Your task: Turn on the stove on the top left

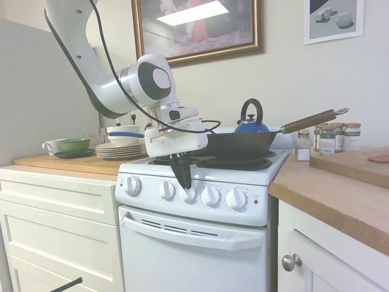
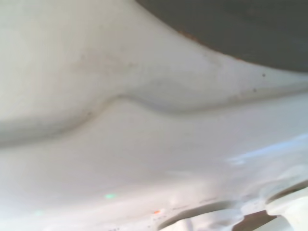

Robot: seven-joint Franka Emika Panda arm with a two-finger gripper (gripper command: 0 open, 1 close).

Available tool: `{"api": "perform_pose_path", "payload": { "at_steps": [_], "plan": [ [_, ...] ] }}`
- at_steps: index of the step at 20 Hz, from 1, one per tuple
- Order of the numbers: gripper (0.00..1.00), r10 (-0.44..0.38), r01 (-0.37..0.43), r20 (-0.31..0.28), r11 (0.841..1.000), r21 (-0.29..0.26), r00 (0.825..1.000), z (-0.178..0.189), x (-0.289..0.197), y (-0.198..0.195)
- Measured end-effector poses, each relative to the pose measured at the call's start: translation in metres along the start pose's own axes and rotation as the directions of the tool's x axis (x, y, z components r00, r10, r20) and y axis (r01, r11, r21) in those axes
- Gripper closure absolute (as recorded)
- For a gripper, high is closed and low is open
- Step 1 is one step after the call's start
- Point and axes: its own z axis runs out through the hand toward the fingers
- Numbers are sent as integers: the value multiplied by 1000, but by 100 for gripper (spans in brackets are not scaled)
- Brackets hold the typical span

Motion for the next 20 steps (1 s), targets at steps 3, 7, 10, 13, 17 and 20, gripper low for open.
{"api": "perform_pose_path", "payload": {
  "at_steps": [3,7,10,13,17,20],
  "plan": [
    [100,-1,1,2,1000,2,1000,-1,-2,-2],
    [100,-2,2,12,1000,8,1000,-1,-8,-7],
    [100,3,-4,23,1000,11,1000,0,-11,-10],
    [100,8,-9,29,1000,19,1000,0,-12,-11],
    [100,14,-15,38,999,31,999,0,-12,-12],
    [100,17,-20,56,999,43,998,0,-10,-11]
  ]
}}
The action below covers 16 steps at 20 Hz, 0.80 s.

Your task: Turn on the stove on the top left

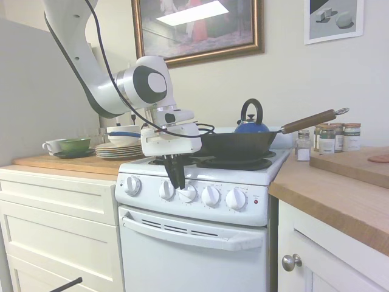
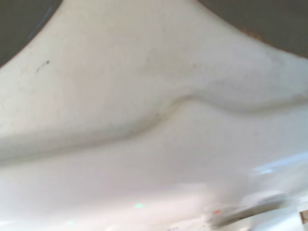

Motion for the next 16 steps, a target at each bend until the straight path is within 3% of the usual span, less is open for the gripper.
{"api": "perform_pose_path", "payload": {
  "at_steps": [5,16],
  "plan": [
    [100,10,-11,34,1000,14,999,5,5,4],
    [100,13,-13,47,1000,-9,999,23,5,10]
  ]
}}
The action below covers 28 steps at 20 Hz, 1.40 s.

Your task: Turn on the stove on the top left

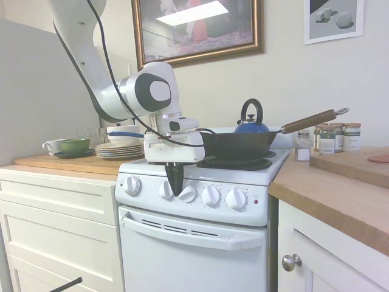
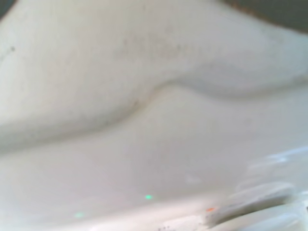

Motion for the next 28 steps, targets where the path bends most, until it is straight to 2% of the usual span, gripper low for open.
{"api": "perform_pose_path", "payload": {
  "at_steps": [7,10,13,17,25,26,28],
  "plan": [
    [100,-4,3,-35,1000,-30,999,10,-4,0],
    [100,-8,7,-38,1000,-25,999,10,-6,0],
    [100,-27,27,-48,1000,-7,998,3,-10,-3],
    [100,-54,57,-73,998,36,996,-25,-19,-4],
    [100,-120,130,-95,986,107,988,-74,-38,29],
    [0,-124,133,-93,985,110,988,-77,-40,33],
    [0,-137,146,-84,983,113,987,-78,-43,38]
  ]
}}
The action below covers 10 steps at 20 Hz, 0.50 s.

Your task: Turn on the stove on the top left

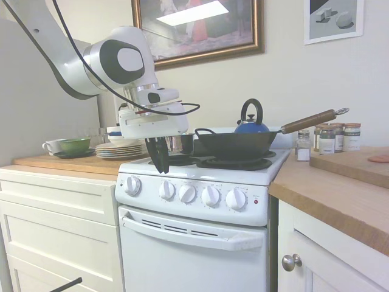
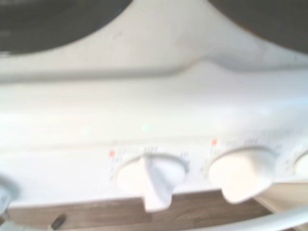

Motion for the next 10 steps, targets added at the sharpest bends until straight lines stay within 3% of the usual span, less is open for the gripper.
{"api": "perform_pose_path", "payload": {
  "at_steps": [10],
  "plan": [
    [0,-38,38,20,999,3,999,1,-8,14]
  ]
}}
